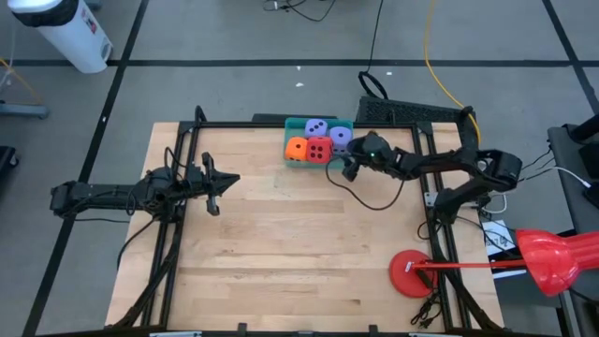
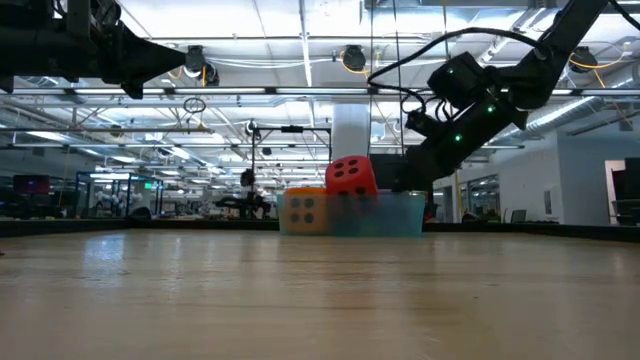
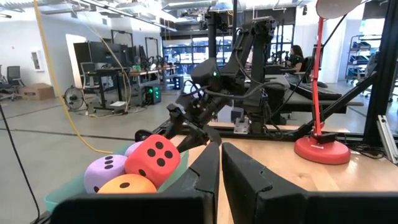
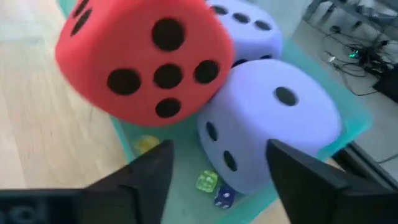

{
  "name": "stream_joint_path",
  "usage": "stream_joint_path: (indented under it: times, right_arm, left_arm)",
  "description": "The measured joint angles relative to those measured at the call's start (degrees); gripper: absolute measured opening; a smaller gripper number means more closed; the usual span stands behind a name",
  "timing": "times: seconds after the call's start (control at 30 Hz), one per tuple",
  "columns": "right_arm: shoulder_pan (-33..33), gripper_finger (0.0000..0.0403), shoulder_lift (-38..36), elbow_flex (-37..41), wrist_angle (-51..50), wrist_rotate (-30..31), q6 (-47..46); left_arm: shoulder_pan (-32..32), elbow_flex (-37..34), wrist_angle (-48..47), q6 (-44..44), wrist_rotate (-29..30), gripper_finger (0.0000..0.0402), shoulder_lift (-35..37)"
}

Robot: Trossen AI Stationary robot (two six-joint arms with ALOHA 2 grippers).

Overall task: Pick & Place Dice
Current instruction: Return to Home Position

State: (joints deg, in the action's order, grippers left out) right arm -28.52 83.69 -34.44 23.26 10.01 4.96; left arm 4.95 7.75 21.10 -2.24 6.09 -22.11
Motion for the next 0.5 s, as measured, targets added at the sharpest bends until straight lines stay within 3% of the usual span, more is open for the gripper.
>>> stream_joint_path:
  times: [0.1, 0.23, 0.37, 0.5]
  right_arm:
    - [0.0, 0.0279, -1.9, 0.0, 0.0, 0.7, -1.0]
    - [0.1, 0.0276, -7.3, 0.0, -1.2, 0.3, -1.1]
    - [0.5, 0.0235, -16.6, 0.9, -1.6, -3.8, -1.2]
    - [0.5, 0.0153, -28.8, 3.4, -1.7, -9.2, -2.3]
  left_arm:
    - [0.0, 0.0, 0.0, 0.0, 0.0, 0.0031, 0.0]
    - [0.0, 0.0, 0.0, 0.0, 0.0, 0.0031, 0.0]
    - [0.0, 0.0, 0.0, -0.3, 0.0, 0.0031, 0.0]
    - [0.0, 0.0, -0.7, -0.9, 0.0, 0.0031, 0.0]
